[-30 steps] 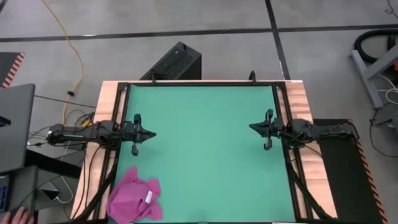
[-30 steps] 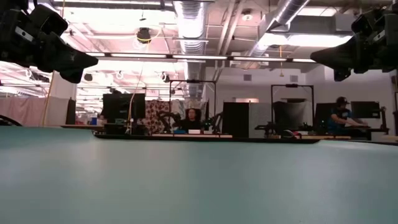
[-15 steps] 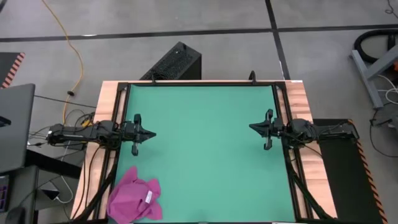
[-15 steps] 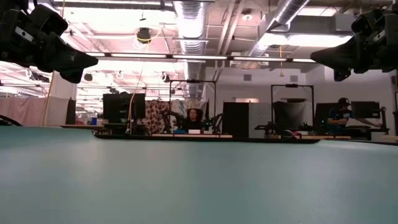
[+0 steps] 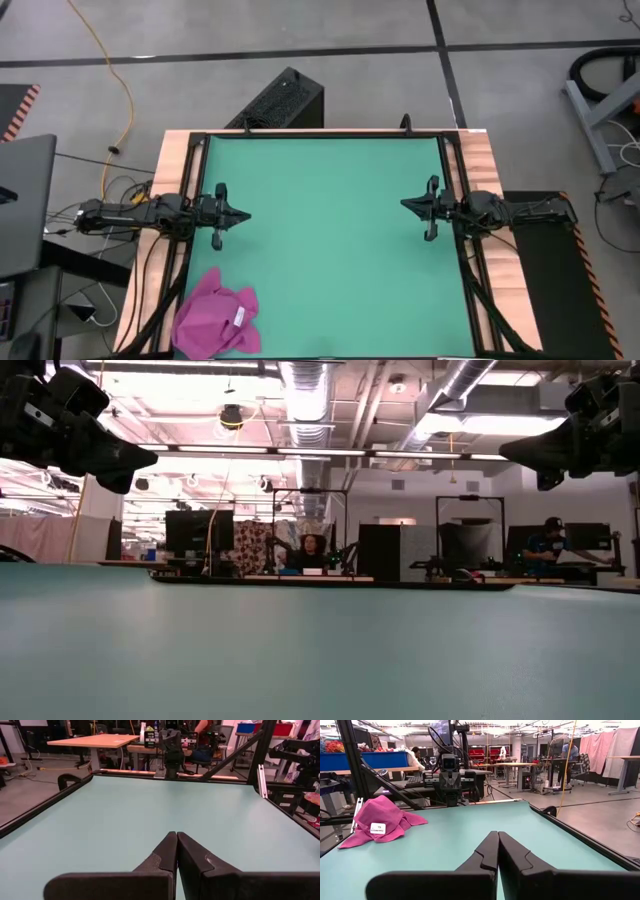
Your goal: Roll towel into tight, uniform cylinder
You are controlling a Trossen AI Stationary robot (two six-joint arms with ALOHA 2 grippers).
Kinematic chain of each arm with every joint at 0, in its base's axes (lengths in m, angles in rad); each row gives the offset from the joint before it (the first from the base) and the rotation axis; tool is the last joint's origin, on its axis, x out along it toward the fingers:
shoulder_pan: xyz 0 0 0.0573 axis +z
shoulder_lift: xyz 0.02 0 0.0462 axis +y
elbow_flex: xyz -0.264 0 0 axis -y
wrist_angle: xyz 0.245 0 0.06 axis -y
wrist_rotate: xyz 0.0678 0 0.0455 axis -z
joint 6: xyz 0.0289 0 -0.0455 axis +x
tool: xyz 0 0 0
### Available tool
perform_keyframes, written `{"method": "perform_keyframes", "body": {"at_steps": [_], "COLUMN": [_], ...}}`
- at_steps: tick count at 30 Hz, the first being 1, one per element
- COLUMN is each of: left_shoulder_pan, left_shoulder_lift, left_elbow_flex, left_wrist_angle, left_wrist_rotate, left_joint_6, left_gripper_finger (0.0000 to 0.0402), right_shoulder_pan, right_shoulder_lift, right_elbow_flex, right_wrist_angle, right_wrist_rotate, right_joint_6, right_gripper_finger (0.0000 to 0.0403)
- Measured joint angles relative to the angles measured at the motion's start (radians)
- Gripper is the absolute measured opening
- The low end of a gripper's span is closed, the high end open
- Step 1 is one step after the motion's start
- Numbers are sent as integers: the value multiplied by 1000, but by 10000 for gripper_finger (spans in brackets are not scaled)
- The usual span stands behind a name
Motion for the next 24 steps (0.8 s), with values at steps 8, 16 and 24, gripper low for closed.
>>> {"method": "perform_keyframes", "body": {"at_steps": [8, 16, 24], "left_shoulder_pan": [0, 0, 0], "left_shoulder_lift": [0, 0, 0], "left_elbow_flex": [0, 0, 0], "left_wrist_angle": [2, 2, 9], "left_wrist_rotate": [-2, -1, 10], "left_joint_6": [388, 382, 168], "left_gripper_finger": [0, 0, 0], "right_shoulder_pan": [0, 0, -28], "right_shoulder_lift": [0, 0, 0], "right_elbow_flex": [0, 0, 0], "right_wrist_angle": [0, 0, 25], "right_wrist_rotate": [0, 1, 60], "right_joint_6": [0, -23, -195], "right_gripper_finger": [31, 31, 31]}}
